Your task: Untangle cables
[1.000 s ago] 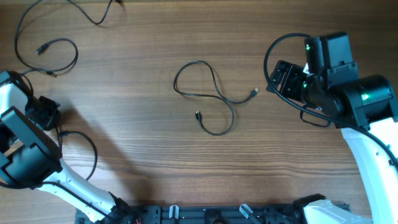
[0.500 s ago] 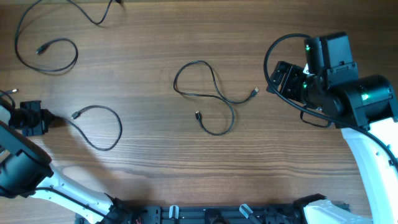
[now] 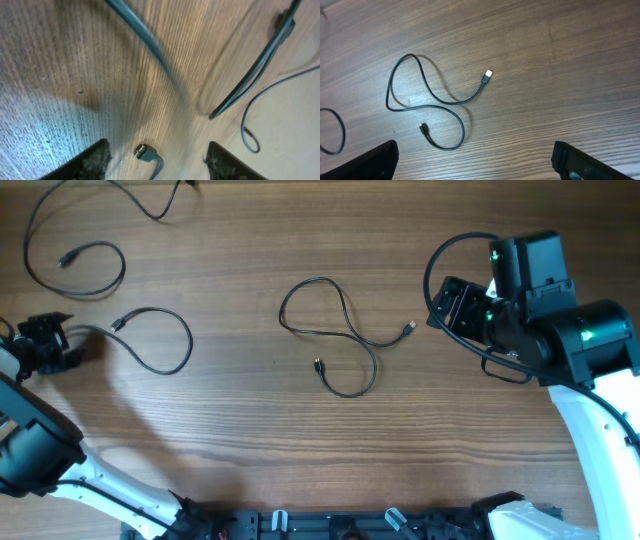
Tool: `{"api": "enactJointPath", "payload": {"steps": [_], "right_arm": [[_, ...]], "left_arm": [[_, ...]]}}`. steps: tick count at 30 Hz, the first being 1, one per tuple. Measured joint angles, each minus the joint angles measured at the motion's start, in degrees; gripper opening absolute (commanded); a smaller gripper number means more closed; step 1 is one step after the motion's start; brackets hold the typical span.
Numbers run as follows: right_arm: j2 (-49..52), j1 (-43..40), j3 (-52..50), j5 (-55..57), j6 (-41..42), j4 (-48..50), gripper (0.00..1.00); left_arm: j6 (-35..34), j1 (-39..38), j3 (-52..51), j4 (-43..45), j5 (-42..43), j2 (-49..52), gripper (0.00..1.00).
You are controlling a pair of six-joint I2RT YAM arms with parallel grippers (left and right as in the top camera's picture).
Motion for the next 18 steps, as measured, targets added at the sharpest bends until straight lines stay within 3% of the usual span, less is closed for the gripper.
{"api": "enactJointPath", "payload": {"steps": [2,12,18], "right_arm": [[0.6,0.0,0.0,0.0,0.0,0.0,1.00],[0.9,0.0,0.0,-0.8,0.0,0.0,1.00],[0.9,0.0,0.0,-1.7,0.0,0.2,1.00]], "left_arm": [[3.4,-0.1,0.0,-1.1,0.0,0.0,1.00],[14.3,-1.4,0.0,-6.3,-0.6,-0.4,0.99],[20.9,-12.0,-0.1,-8.1,-14.5,-11.2,1.00]]}}
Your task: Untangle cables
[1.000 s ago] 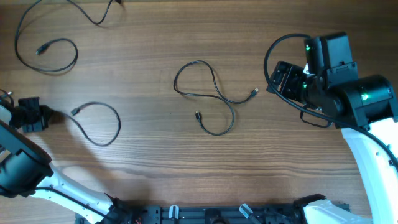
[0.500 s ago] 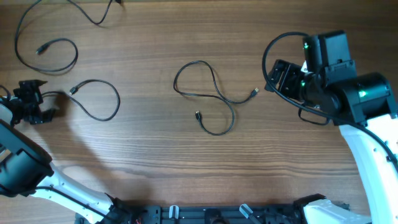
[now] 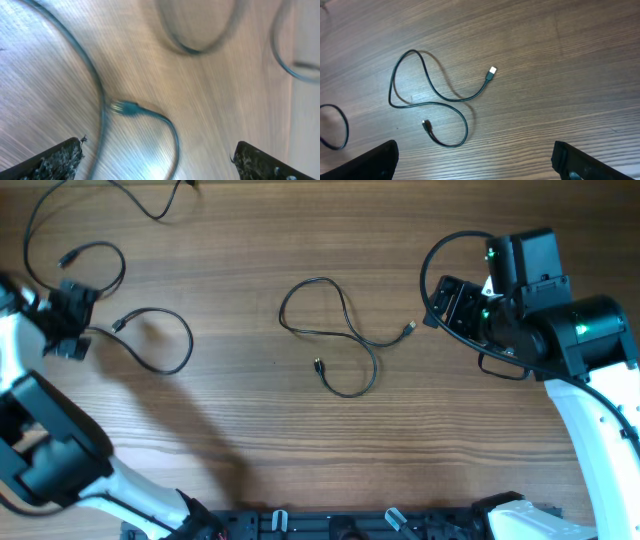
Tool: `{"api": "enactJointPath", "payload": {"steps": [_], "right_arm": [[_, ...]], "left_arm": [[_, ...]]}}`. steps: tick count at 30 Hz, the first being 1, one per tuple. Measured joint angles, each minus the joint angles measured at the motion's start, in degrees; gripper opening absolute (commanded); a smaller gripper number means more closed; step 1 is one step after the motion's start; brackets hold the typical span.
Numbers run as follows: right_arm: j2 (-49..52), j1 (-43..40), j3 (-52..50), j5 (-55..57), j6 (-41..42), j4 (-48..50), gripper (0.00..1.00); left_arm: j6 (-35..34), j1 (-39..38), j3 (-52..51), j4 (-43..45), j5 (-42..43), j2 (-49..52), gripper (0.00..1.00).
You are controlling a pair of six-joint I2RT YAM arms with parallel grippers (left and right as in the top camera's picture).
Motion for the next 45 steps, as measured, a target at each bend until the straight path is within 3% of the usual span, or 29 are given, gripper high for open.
{"api": "enactJointPath", "payload": {"steps": [4,9,16,18,19,25,30,33,36,38,45], "right_arm": [[0.0,0.0,0.0,-0.6,0.3,0.1,1.00],[0.0,0.0,0.0,-0.9,0.3,0.1,1.00],[0.0,0.0,0.0,-1.2,0.3,-0.1,1.00],[0.0,0.0,0.0,-1.3,0.3,0.0,1.00],[0.0,0.0,0.0,-1.3,0.3,0.0,1.00],[0.0,0.0,0.0,-1.7,0.3,0.6,1.00],[0.0,0.0,0.0,-1.7,0.7,0.7,1.00],[0.0,0.0,0.0,-1.7,0.7,1.0,1.00],[0.0,0.0,0.0,-1.7,0.7,1.0,1.00],[0.0,0.0,0.0,-1.7,0.7,1.0,1.00],[0.0,0.0,0.0,-1.7,0.7,1.1,1.00]], "left_arm": [[2.1,-12.8,0.3,-9.4,-8.5,-6.1,1.00],[0.1,-25.5,-4.5,-12.3,-19.6,-5.3,1.00],[-4.1,-27.1,-12.3,-9.5,-29.0,-5.0,1.00],[-2.9,-26.3,-12.3,-9.2,-32.9,-5.0,1.00],[1.0,-25.8,-12.3,-8.8,-34.2,-5.0,1.00],[21.5,-25.8,-12.3,-9.1,-33.2,-5.0,1.00],[36.7,-25.8,-12.3,-8.8,-24.4,-5.0,1.00],[40.6,-25.8,-12.3,-8.2,-21.5,-5.0,0.99],[43.1,-25.8,-12.3,-8.0,-20.4,-5.0,0.88],[44.4,-25.8,-12.3,-7.3,-20.2,-5.0,0.93],[45.1,-25.8,-13.0,-6.7,-20.1,-3.3,0.91]]}}
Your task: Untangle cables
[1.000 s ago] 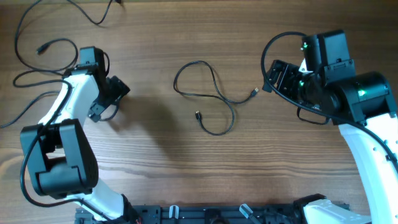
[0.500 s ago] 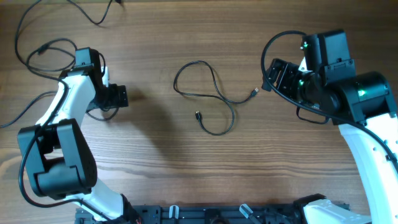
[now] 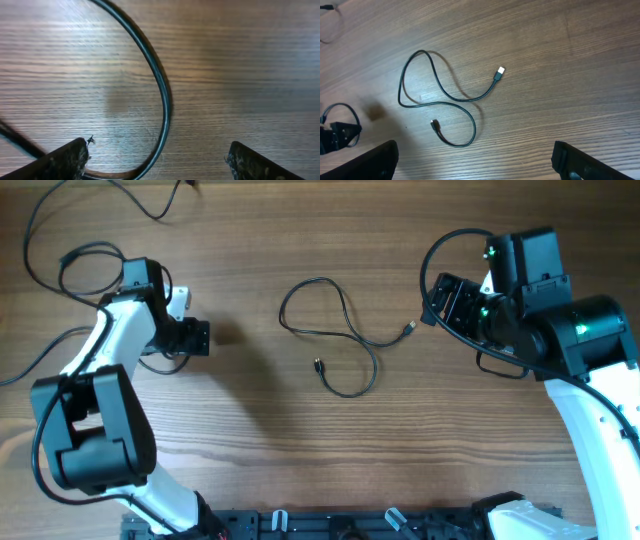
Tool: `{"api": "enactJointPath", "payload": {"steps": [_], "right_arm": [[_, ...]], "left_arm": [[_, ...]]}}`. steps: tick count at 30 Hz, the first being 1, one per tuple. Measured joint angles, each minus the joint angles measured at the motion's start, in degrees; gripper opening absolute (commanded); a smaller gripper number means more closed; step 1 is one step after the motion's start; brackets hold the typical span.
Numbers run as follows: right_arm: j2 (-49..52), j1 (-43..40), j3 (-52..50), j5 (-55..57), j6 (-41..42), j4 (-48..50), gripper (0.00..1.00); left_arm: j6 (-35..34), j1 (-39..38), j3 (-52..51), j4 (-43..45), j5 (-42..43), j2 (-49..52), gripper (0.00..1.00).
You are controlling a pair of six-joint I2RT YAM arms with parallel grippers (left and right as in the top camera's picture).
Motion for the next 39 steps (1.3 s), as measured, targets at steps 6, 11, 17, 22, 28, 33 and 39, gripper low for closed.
{"api": "enactJointPath", "payload": {"steps": [6,11,17,22,28,33,39], "right_arm": [[0.0,0.0,0.0,0.0,0.0,0.8,1.00],[0.0,0.0,0.0,0.0,-0.3,1.3,1.00],[0.0,0.0,0.0,0.0,-1.9,1.5,1.00],[0.0,0.0,0.0,0.0,-2.4,1.6,1.00],[0.0,0.0,0.0,0.0,-2.4,1.2,1.00],[0.0,0.0,0.0,0.0,-2.4,1.0,1.00],[0.0,0.0,0.0,0.0,-2.4,1.0,0.99]], "left_arm": [[0.4,0.0,-0.2,-0.3,0.0,1.2,0.88],[0.4,0.0,-0.2,-0.1,0.0,1.9,0.87],[0.4,0.0,-0.2,2.9,-1.9,3.4,0.78],[0.3,0.0,-0.2,4.9,-2.4,3.4,0.31],[-1.2,0.0,-0.2,10.6,-1.7,4.4,0.04],[-2.1,0.0,-0.3,15.4,0.4,5.1,0.04],[-5.9,0.0,-0.3,20.4,1.2,5.8,0.04]]}}
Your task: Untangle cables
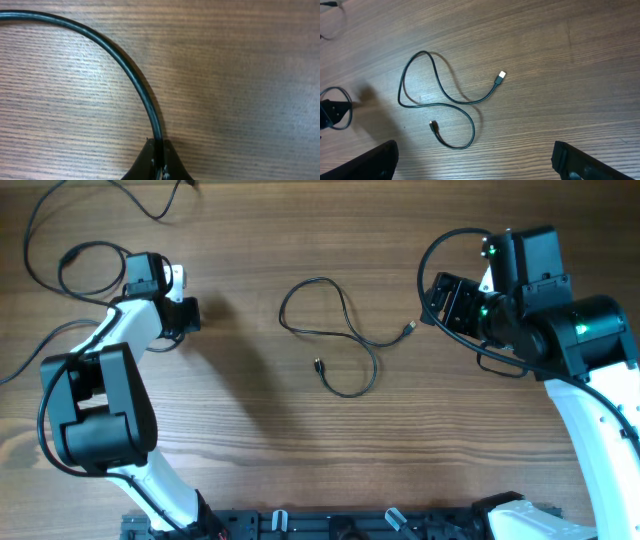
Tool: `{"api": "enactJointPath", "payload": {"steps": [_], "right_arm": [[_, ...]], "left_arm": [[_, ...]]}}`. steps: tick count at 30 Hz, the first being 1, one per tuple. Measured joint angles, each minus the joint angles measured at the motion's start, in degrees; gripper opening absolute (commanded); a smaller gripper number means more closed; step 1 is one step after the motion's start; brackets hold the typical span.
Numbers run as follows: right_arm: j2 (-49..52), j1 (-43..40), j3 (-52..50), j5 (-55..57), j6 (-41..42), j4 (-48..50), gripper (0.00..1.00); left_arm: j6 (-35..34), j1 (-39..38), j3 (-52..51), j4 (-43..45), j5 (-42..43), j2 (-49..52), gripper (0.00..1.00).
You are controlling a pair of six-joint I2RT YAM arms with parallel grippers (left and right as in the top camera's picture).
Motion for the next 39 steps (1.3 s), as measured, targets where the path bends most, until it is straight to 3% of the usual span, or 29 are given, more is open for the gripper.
{"api": "enactJointPath", "payload": {"steps": [3,5,6,7,9,10,20,26,30,31,32,33,34,36,37,39], "right_arm": [[0.0,0.0,0.0,0.0,0.0,0.0,1.00],[0.0,0.0,0.0,0.0,0.0,0.0,1.00],[0.0,0.0,0.0,0.0,0.0,-0.1,1.00],[0.0,0.0,0.0,0.0,0.0,-0.2,1.00],[0.0,0.0,0.0,0.0,0.0,-0.2,1.00],[0.0,0.0,0.0,0.0,0.0,-0.2,1.00],[0.0,0.0,0.0,0.0,0.0,-1.0,1.00],[0.0,0.0,0.0,0.0,0.3,-1.5,1.00],[0.0,0.0,0.0,-0.2,1.2,-1.0,1.00],[0.0,0.0,0.0,-0.4,1.4,-0.9,1.00],[0.0,0.0,0.0,-0.9,1.8,-0.7,1.00],[0.0,0.0,0.0,-1.7,1.8,-0.7,1.00],[0.0,0.0,0.0,-2.0,2.0,-0.7,1.00],[0.0,0.0,0.0,-2.4,2.0,-1.0,1.00],[0.0,0.0,0.0,-2.6,2.0,-1.2,1.00],[0.0,0.0,0.0,-2.8,2.0,-1.7,1.00]], "left_arm": [[-1.4,0.0,0.0,0.6,0.1,0.0,0.06],[-1.9,0.0,0.0,1.3,0.1,0.0,0.17],[-2.1,0.0,0.0,1.6,0.1,0.0,0.40],[-2.1,0.0,0.0,1.6,0.1,0.0,0.77],[-2.4,0.0,0.2,1.6,0.5,0.0,0.98],[-2.5,0.0,0.4,1.6,0.8,0.0,1.00],[-6.0,2.7,8.9,6.0,2.7,-7.8,1.00],[-21.7,21.4,9.0,5.0,0.1,-7.9,1.00],[-25.9,30.9,9.0,4.0,-3.2,-7.9,1.00],[-25.9,31.7,9.0,4.0,-5.2,-7.8,0.96],[-25.9,32.5,9.0,4.1,-7.8,-7.6,0.75],[-25.6,33.3,9.0,4.1,-11.1,-6.7,0.63],[-25.8,33.6,9.0,4.2,-11.9,-6.1,0.35],[-25.1,34.6,9.0,4.9,-14.2,-2.7,0.13],[-25.0,35.0,9.0,5.7,-14.8,-1.1,0.14],[-24.9,35.6,9.0,7.0,-15.3,1.6,0.32]]}}
